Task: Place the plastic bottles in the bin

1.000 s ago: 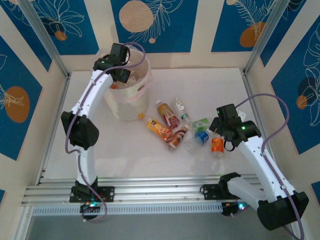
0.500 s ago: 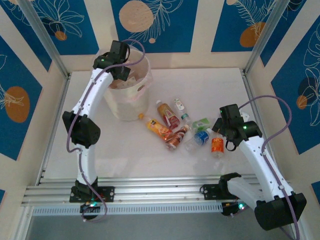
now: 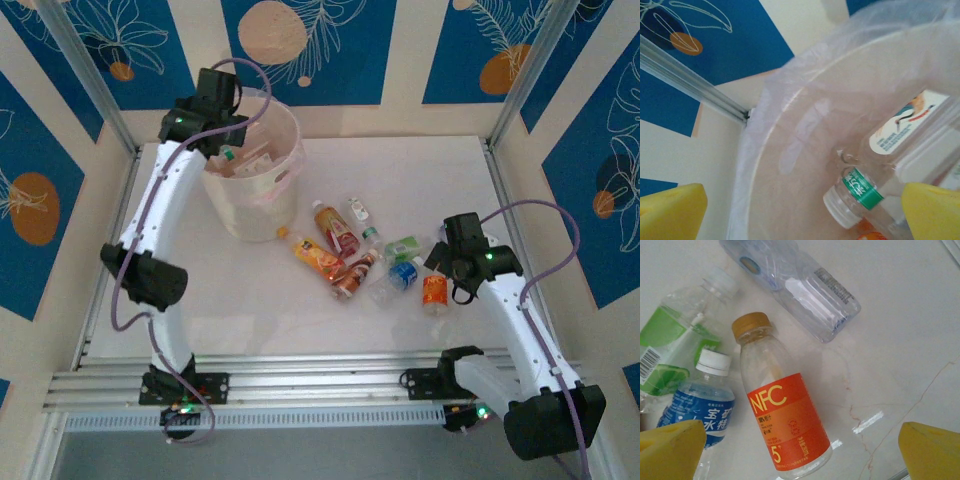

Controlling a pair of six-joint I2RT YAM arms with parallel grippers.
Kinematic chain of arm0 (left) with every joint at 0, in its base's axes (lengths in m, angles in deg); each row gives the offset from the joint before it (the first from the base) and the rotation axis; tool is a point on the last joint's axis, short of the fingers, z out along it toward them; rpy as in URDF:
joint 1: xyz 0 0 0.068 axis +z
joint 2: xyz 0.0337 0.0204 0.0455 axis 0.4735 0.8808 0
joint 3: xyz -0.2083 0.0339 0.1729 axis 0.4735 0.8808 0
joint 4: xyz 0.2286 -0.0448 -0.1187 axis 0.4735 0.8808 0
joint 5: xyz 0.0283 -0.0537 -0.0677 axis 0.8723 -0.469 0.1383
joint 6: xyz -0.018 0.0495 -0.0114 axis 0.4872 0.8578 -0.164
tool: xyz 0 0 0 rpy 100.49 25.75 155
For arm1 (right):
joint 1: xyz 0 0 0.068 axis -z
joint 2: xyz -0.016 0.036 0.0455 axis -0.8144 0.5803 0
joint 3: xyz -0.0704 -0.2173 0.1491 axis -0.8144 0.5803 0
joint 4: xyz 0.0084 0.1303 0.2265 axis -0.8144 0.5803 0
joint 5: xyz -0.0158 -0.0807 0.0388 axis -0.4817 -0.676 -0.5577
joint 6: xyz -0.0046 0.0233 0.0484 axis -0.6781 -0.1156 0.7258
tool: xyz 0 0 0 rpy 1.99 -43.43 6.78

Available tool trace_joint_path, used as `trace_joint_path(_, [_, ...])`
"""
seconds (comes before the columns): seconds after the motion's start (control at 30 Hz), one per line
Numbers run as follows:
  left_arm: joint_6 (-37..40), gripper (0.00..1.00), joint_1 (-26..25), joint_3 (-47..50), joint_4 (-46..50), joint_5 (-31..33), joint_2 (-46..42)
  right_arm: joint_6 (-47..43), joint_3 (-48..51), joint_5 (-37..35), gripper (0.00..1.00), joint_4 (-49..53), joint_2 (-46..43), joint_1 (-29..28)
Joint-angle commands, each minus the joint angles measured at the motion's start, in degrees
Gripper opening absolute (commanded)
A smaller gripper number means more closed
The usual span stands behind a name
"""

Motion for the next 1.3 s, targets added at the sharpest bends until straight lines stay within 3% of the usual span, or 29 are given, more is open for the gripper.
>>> trace_joint_path(0.0, [-3.8,1.00,0.0,3.7,-2.3,-7.4,-8.0,-0.6,1.1,3.5,0.99,-0.3,-0.2,1.2])
trace_joint_path(0.13, [-6.7,0.99,-1.7,13.6,-7.1,-12.4,-17.0,-0.7,2.5,8.1,0.97,-1.8,1.0,4.3])
trace_joint_path(0.37, [-12.4,1.00,-10.9,33.0,-16.5,-17.4,-29.9,0.0,5.3,15.9,0.80,-5.3,3.4,8.5])
trace_joint_path(0.43, [-14.9,0.99,-12.9,38.2,-19.7,-20.5,-32.3,0.3,6.6,18.4,0.78,-6.8,4.1,9.5])
trace_joint_path(0.63, [-22.2,1.00,-16.0,48.2,-24.7,-22.3,-36.4,0.7,8.4,20.5,0.76,-9.4,7.2,10.5])
trace_joint_path(0.87, [-25.5,1.00,-16.1,52.9,-26.8,-21.5,-38.2,2.0,10.2,21.8,0.75,-12.2,10.1,10.7])
trace_joint_path(1.27, [-26.3,1.00,-16.1,51.9,-26.7,-23.1,-35.3,2.4,12.2,22.8,0.74,-15.9,14.3,10.7])
